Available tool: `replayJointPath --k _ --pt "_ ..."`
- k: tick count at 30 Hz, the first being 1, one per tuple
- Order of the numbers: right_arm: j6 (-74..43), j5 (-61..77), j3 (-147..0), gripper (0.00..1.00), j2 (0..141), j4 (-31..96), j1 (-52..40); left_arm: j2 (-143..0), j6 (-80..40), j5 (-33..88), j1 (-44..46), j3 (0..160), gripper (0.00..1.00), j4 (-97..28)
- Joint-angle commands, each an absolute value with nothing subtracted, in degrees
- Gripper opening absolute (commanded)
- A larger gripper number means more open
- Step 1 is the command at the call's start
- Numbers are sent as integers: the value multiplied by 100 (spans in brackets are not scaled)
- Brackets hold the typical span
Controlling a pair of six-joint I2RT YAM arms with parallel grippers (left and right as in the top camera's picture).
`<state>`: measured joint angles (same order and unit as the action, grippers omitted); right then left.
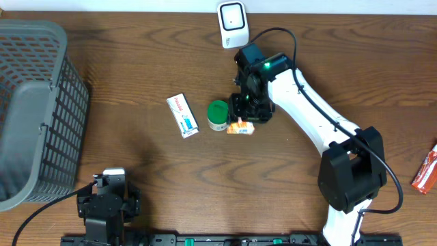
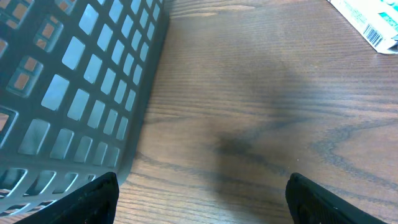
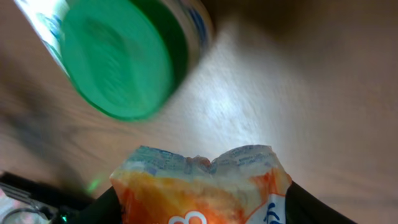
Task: Scan the item barcode
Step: 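Lift the Kleenex pack and carry it to the white scanner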
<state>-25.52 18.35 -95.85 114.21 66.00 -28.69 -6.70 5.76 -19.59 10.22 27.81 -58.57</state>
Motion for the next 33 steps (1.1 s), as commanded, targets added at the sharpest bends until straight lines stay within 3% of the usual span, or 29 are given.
replayJointPath --k 1,11,15,18,23,33 --pt "-2484 1848 -9808 55 11356 6217 -2683 -661 526 -1975 1004 2827 86 -5865" --pt "-2097 921 -10160 55 11393 3754 -2158 -661 526 -1975 1004 2827 86 -5865" --pt "-2023 698 -10160 44 11566 2591 -2082 -661 526 -1975 1004 2827 86 -5865" --pt "-1717 541 -10162 55 11806 1634 -2067 -661 526 -1975 1004 2827 86 -5865" --pt "-1575 322 -10162 59 12221 349 -2032 -661 526 -1975 1004 2829 86 -5865" --pt "-1448 1 -10171 58 13093 -1629 -1981 -661 526 -1975 1004 2827 86 -5865"
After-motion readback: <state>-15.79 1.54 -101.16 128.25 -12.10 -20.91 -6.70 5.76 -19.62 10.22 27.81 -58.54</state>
